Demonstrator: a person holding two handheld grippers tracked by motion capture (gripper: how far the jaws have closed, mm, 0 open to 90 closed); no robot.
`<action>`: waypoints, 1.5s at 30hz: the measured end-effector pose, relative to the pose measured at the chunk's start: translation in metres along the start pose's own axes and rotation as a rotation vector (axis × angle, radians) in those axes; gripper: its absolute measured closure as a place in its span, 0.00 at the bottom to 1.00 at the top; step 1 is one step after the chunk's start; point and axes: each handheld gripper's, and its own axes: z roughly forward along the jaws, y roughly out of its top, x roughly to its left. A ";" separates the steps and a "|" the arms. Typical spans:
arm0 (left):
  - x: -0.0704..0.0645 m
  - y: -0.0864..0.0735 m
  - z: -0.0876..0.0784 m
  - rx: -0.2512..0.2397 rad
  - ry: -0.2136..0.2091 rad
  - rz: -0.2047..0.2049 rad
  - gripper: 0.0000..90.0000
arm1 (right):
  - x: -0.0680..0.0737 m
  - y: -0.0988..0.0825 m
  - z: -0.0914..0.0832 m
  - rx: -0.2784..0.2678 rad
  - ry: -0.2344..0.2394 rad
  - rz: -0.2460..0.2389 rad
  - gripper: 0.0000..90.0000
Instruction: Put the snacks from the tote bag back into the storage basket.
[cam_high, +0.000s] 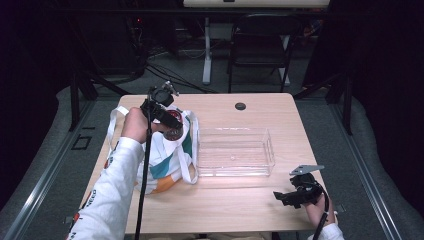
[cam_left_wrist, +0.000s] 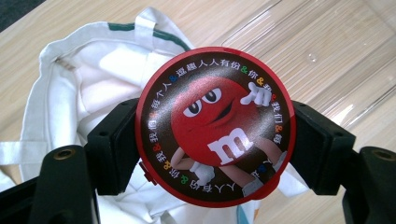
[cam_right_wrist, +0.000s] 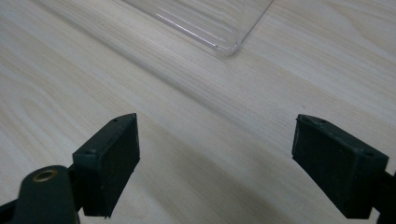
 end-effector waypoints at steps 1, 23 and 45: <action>-0.003 0.002 0.001 0.000 -0.006 0.004 0.29 | 0.000 0.000 0.000 0.000 0.000 0.000 0.16; -0.031 0.025 0.016 0.011 -0.042 0.072 0.29 | 0.000 0.000 -0.001 -0.003 0.001 -0.001 0.16; -0.056 0.037 0.035 0.015 -0.094 0.118 0.29 | -0.001 0.000 -0.002 -0.001 -0.001 -0.004 0.16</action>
